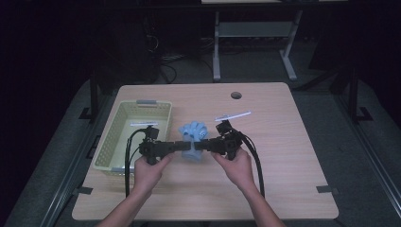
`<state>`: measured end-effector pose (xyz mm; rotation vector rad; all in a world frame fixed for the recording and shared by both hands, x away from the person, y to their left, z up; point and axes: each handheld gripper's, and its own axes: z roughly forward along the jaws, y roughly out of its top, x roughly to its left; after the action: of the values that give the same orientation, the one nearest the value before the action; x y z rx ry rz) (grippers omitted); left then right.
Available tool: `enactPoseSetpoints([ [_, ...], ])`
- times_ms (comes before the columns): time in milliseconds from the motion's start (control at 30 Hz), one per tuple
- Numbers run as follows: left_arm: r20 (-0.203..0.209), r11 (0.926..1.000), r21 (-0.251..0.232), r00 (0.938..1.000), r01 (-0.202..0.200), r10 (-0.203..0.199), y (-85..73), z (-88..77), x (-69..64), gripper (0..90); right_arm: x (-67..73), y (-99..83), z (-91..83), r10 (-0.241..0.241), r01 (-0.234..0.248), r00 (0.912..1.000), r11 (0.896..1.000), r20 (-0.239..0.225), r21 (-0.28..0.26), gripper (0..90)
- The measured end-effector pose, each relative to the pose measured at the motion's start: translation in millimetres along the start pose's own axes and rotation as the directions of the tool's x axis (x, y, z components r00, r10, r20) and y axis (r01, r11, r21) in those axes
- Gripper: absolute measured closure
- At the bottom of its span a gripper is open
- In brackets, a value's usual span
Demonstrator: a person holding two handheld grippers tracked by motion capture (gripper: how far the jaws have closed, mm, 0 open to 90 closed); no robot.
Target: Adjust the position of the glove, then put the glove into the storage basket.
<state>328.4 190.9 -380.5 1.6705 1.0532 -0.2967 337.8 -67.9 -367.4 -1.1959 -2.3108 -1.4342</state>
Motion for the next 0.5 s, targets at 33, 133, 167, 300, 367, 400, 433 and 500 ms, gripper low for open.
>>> enactPoseSetpoints([
  [33,-0.001,1.0000,-0.002,1.0000,0.001,-0.001,0.3,-0.9,0.4,72.9,0.6,1.1,1.2,-0.001,0.001,1.0000,1.000,-0.002,0.001,78.6],
  [133,0.000,1.0000,-0.006,1.0000,0.000,0.000,0.9,-4.6,2.2,72.9,1.9,3.6,3.9,-0.007,0.007,1.0000,1.000,-0.006,0.003,78.6],
  [167,-0.001,1.0000,-0.007,1.0000,0.000,0.000,1.3,-5.9,2.5,72.9,3.0,4.5,4.8,-0.006,0.006,1.0000,1.000,-0.005,0.004,78.6],
  [300,-0.001,0.9999,-0.009,1.0000,0.005,-0.005,2.1,-12.0,5.5,72.9,5.3,7.7,9.7,-0.015,0.015,0.9998,1.000,-0.012,0.004,78.6],
  [367,-0.004,0.9999,-0.012,1.0000,0.006,-0.006,2.7,-15.6,7.0,73.0,7.0,9.5,12.3,-0.018,0.018,0.9997,1.000,-0.015,0.005,78.6],
  [400,-0.003,0.9999,-0.012,1.0000,0.008,-0.008,3.0,-17.3,7.9,73.1,7.7,10.3,14.0,-0.019,0.019,0.9997,1.000,-0.018,0.004,78.6],
  [433,-0.003,0.9999,-0.012,0.9999,0.010,-0.010,3.5,-18.9,9.2,73.3,7.9,11.1,15.7,-0.024,0.024,0.9995,1.000,-0.022,0.004,78.6],
  [500,0.002,0.9998,-0.015,0.9999,0.016,-0.016,4.5,-22.1,12.4,73.8,8.8,12.8,19.4,-0.019,0.019,0.9995,1.000,-0.026,0.006,78.6],
])
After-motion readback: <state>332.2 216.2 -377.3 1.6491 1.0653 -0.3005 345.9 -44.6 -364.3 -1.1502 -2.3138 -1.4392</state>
